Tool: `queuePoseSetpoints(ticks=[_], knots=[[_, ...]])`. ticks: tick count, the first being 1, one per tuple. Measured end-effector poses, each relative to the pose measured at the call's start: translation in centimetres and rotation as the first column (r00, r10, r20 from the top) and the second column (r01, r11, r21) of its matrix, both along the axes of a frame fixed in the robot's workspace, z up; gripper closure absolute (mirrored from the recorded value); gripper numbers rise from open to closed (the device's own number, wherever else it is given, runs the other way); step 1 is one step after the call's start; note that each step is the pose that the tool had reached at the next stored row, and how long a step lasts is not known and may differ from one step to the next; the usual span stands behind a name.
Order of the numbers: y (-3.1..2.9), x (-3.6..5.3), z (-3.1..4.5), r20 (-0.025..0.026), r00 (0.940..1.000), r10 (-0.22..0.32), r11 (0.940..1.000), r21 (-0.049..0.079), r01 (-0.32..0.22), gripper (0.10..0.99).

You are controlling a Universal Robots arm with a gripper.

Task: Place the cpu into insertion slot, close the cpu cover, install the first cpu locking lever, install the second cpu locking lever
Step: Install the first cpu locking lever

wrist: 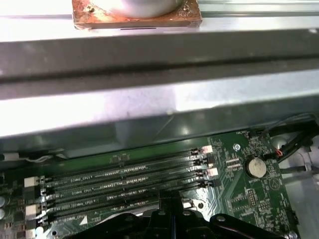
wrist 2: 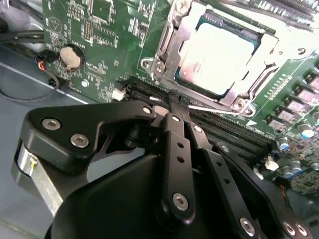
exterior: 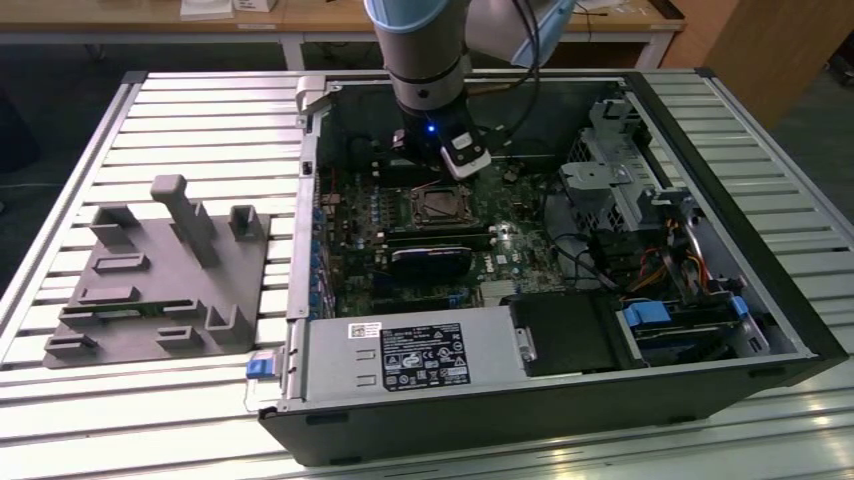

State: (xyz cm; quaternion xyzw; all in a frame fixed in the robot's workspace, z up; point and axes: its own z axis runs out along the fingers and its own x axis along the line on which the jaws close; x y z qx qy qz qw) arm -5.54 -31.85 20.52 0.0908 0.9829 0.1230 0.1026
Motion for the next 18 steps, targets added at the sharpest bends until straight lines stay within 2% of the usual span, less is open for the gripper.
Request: queuePoseSetpoints(ticks=[7,8,10,15,18], knots=[[0.41,0.00,-0.39,0.0000,0.9997,-0.025,0.9997,-0.001,0.025,0.980],[0.46,-0.04,-0.59,0.0000,0.9982,-0.060,0.9982,-0.001,0.060,0.980],[0.46,-0.10,-0.67,0.0000,0.9964,-0.085,0.9964,-0.001,0.085,0.980],[0.56,-0.64,-0.80,-0.0001,0.9923,-0.123,0.9923,-0.001,0.123,0.980],[0.89,-0.76,-0.88,0.0000,0.9909,-0.135,0.9909,-0.001,0.135,0.980]])
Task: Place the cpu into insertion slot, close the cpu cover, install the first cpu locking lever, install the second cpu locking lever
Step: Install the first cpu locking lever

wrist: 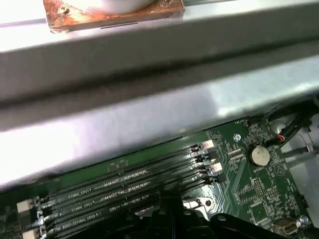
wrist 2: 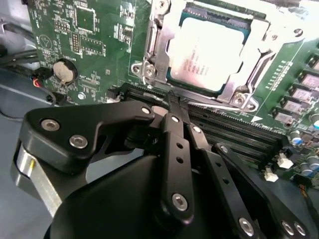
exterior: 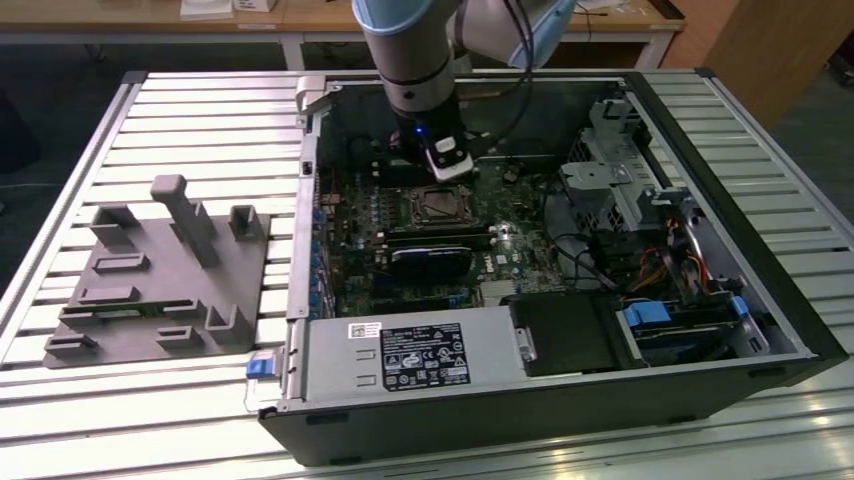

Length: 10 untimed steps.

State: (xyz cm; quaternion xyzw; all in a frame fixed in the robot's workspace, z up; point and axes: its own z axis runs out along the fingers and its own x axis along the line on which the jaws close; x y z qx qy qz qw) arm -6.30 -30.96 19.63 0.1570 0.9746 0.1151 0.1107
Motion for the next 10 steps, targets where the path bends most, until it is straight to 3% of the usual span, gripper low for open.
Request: queuePoseSetpoints(ticks=[3,10], knots=[[0.28,0.00,-0.09,0.0001,0.9999,-0.010,0.9999,0.000,0.010,0.980],[0.30,0.00,-0.32,0.0001,0.9975,-0.070,0.9975,-0.001,0.070,0.980]])
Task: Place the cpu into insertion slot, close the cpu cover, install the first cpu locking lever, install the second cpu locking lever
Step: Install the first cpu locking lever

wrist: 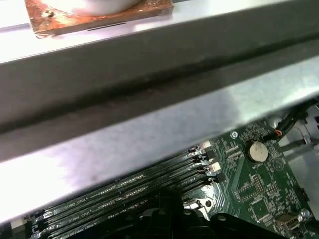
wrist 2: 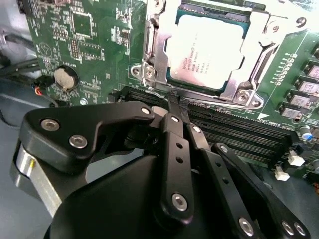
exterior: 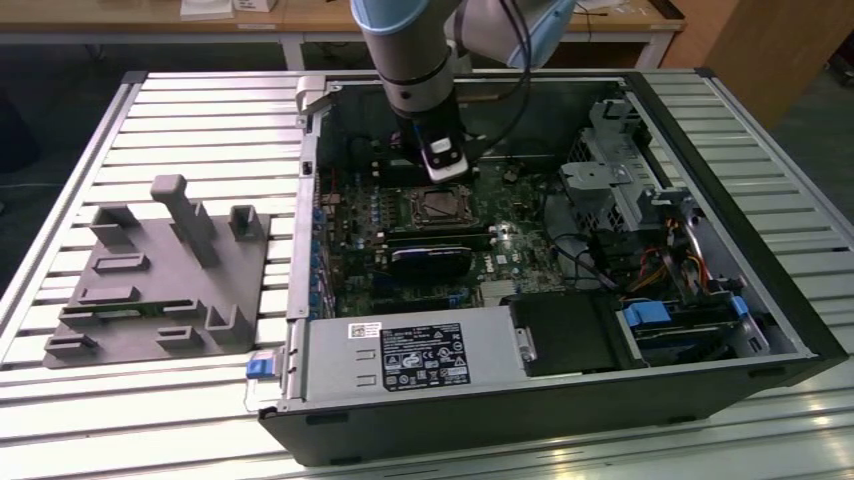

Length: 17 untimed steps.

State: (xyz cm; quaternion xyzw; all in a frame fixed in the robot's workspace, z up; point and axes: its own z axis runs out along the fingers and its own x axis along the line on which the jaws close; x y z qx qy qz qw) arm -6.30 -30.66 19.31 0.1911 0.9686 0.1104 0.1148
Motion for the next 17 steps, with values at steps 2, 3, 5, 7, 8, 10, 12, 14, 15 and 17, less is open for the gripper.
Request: queuePoseSetpoints(ticks=[2,3,5,7,8,10,12,14,15,17], knots=[[0.00,0.00,-0.07,-0.0001,0.9999,-0.015,0.9999,0.000,0.015,0.980],[0.00,0.00,-0.10,-0.0001,0.9997,-0.023,0.9997,0.000,0.023,0.980],[0.00,0.00,-0.18,-0.0001,0.9993,-0.038,0.9993,0.000,0.038,0.980],[0.01,0.00,-0.27,0.0001,0.9987,-0.051,0.9987,0.000,0.051,0.980],[0.00,0.00,-0.29,0.0001,0.9984,-0.056,0.9984,0.000,0.056,0.980],[0.01,0.00,-0.32,-0.0002,0.9983,-0.058,0.9983,0.000,0.058,0.980],[0.01,0.00,-0.35,-0.0001,0.9983,-0.058,0.9983,0.001,0.058,0.980],[0.02,0.00,-0.35,-0.0002,0.9983,-0.058,0.9983,0.001,0.058,0.980],[0.02,0.00,-0.35,-0.0002,0.9983,-0.058,0.9983,0.001,0.058,0.980],[0.02,0.00,-0.26,0.0000,0.9983,-0.058,0.9983,0.001,0.058,0.980]])
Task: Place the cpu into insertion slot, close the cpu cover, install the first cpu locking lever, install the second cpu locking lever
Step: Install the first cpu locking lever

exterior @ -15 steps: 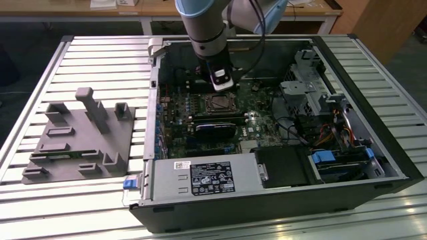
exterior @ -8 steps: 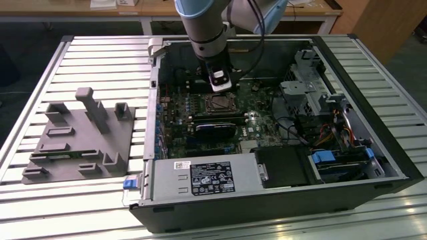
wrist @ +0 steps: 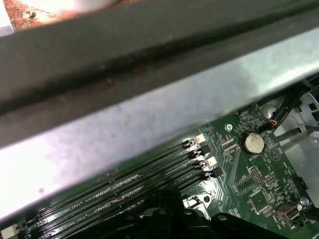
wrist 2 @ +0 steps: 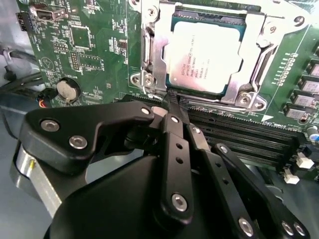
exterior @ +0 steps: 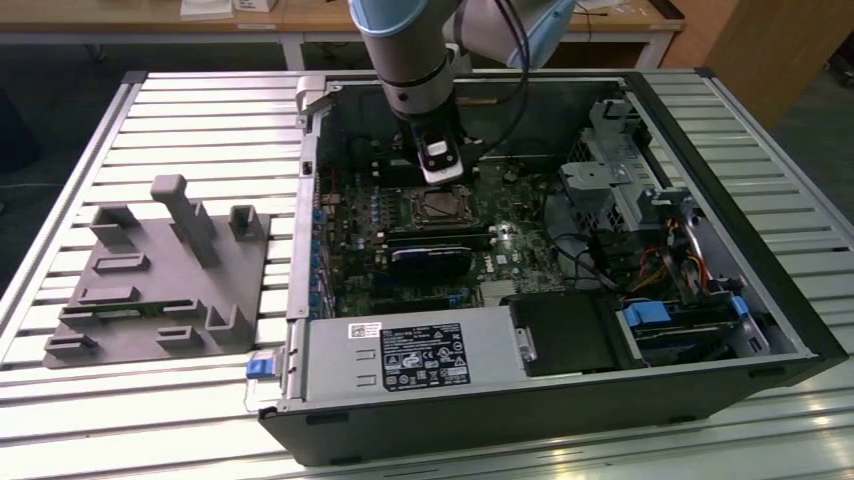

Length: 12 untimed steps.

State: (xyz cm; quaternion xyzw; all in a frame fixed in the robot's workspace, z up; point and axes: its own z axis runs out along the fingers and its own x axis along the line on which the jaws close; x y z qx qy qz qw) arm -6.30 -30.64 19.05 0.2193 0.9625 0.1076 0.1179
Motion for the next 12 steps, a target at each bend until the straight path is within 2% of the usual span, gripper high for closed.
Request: queuePoseSetpoints(ticks=[10,12], knots=[[0.00,0.00,1.77,-0.0001,1.0000,0.000,1.0000,0.000,0.000,0.980],[0.00,0.00,1.80,0.0000,1.0000,0.000,1.0000,0.000,0.000,0.980]])
